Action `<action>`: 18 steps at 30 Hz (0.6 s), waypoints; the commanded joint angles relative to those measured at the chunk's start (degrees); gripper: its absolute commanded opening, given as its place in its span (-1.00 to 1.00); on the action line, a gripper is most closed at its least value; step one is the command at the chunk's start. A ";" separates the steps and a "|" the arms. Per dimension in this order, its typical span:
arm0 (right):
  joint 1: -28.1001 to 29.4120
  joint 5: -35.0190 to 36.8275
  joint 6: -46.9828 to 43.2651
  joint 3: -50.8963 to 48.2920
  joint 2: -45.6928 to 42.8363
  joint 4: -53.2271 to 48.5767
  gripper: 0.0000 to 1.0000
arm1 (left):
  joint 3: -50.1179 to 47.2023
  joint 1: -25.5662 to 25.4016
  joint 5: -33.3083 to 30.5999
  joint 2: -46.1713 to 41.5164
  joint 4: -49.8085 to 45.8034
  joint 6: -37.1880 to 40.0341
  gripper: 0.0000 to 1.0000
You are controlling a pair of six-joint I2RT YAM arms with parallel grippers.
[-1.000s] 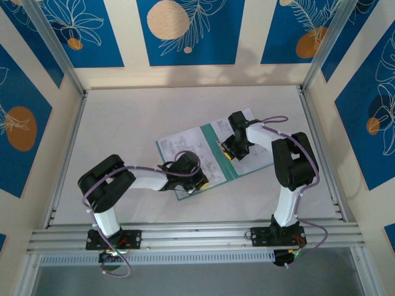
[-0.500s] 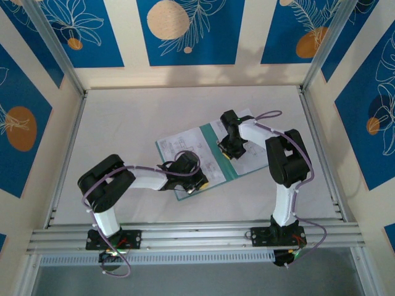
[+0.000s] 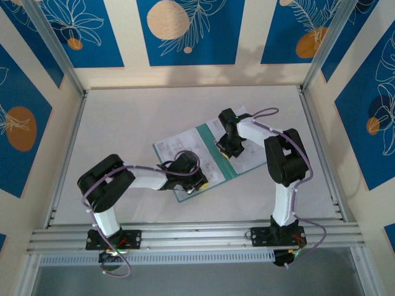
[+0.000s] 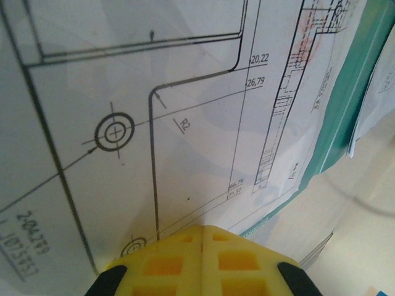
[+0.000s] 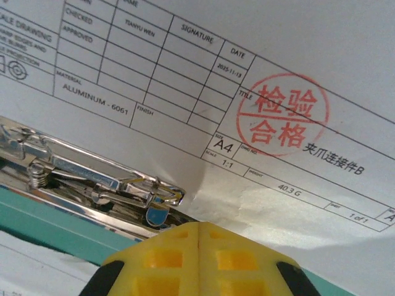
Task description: Put the files into the folder
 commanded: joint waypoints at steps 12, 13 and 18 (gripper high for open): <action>-0.30 -3.74 -0.42 1.01 -4.17 -4.12 -0.94 | -1.65 0.81 -1.35 0.44 -7.72 1.61 -1.00; -0.39 -3.56 -0.41 1.23 -4.34 -4.44 -0.94 | -1.61 0.84 -1.35 0.43 -7.72 1.61 -1.00; -0.51 -2.54 -1.32 1.39 -6.18 -4.38 -0.87 | -1.35 0.93 -1.38 0.45 -8.02 1.77 -1.00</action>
